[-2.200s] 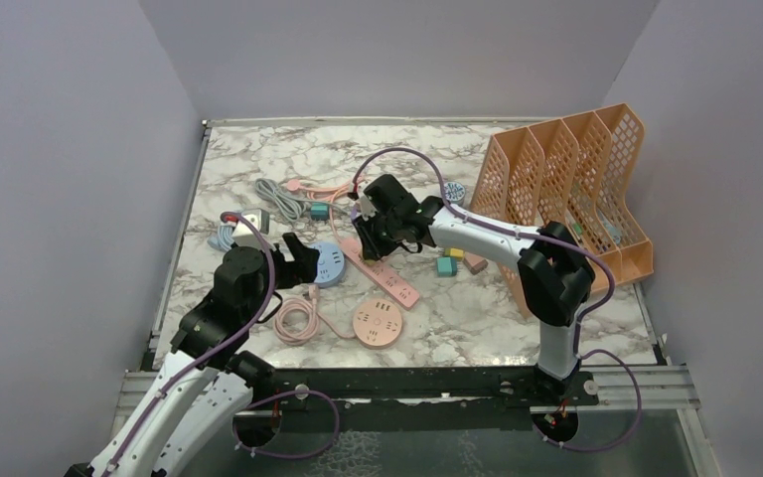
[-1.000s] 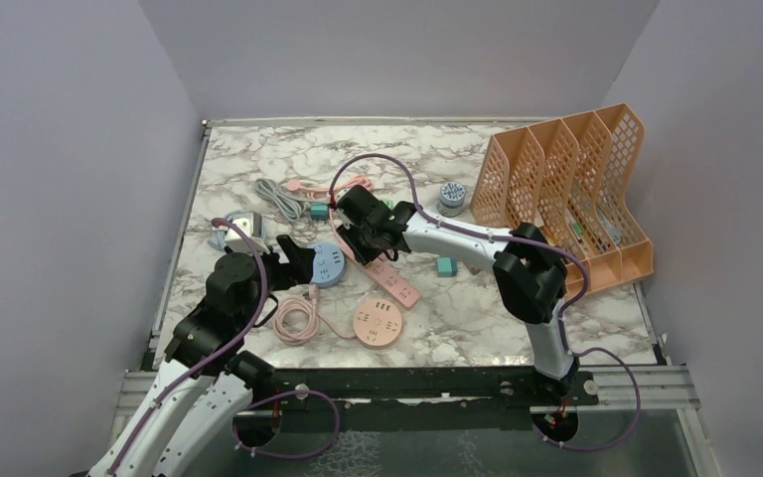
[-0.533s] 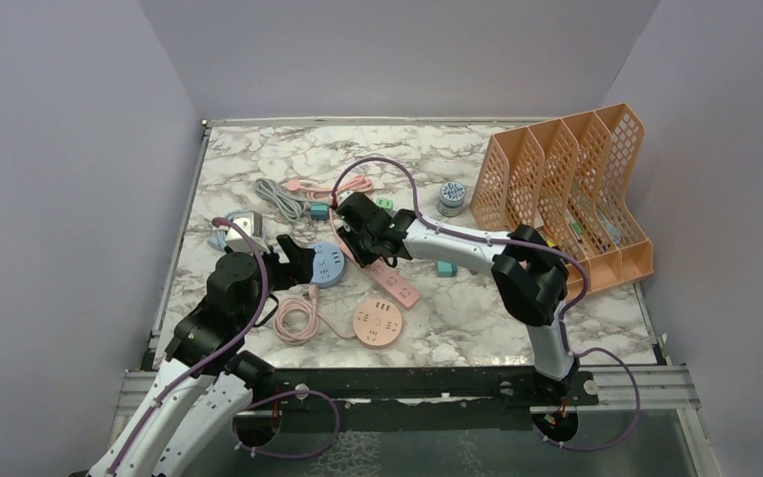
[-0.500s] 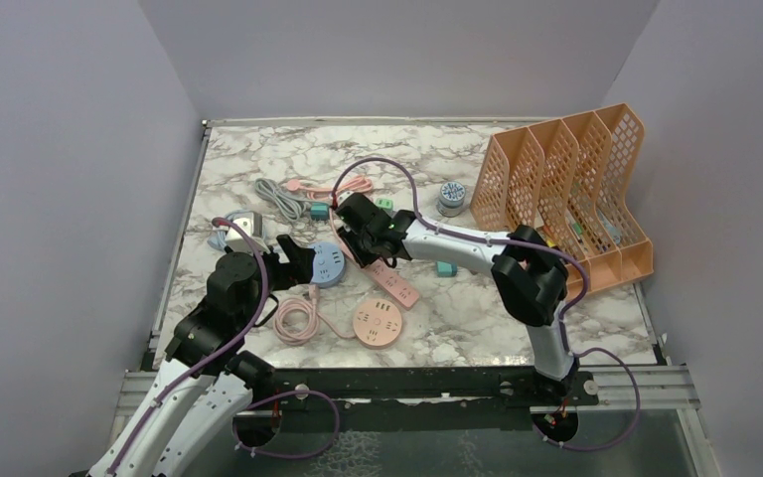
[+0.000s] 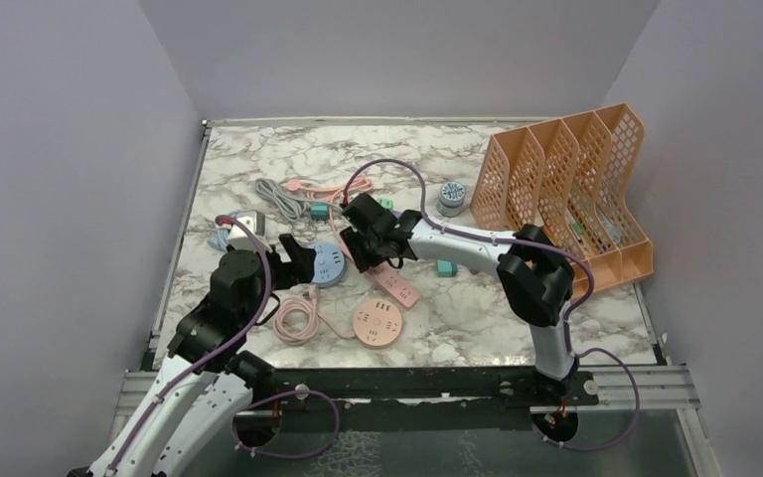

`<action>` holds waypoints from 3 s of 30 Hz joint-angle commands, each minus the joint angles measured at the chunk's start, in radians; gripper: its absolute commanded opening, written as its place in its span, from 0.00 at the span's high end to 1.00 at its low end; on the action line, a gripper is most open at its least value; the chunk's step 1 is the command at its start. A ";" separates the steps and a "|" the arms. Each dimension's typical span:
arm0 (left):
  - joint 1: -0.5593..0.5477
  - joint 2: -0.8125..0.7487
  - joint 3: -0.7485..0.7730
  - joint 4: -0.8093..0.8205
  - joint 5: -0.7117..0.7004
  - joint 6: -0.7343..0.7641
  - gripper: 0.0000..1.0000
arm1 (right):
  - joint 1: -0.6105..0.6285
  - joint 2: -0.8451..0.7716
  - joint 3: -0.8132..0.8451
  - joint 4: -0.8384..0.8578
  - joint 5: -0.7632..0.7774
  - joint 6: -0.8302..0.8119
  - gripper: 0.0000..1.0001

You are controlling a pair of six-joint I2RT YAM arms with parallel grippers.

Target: Insert the plug

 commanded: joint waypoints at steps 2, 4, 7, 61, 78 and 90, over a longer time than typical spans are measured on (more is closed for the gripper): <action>0.000 0.000 -0.011 -0.007 -0.015 -0.009 0.19 | -0.003 -0.114 0.029 -0.042 -0.055 0.084 0.46; 0.000 0.002 -0.012 -0.006 -0.018 -0.005 0.18 | -0.003 -0.158 -0.004 -0.007 -0.043 0.103 0.44; 0.000 0.009 -0.011 -0.006 -0.012 -0.006 0.18 | -0.003 -0.230 -0.072 0.033 0.035 0.159 0.44; 0.000 0.175 -0.139 0.250 0.174 -0.200 0.18 | -0.127 -0.160 -0.328 0.045 0.106 0.352 0.37; 0.000 0.243 -0.148 0.318 0.346 -0.249 0.18 | -0.127 -0.229 -0.441 0.171 0.135 0.108 0.73; 0.000 0.350 -0.101 0.472 0.554 -0.350 0.16 | -0.127 -0.604 -0.669 0.513 -0.205 -0.231 0.74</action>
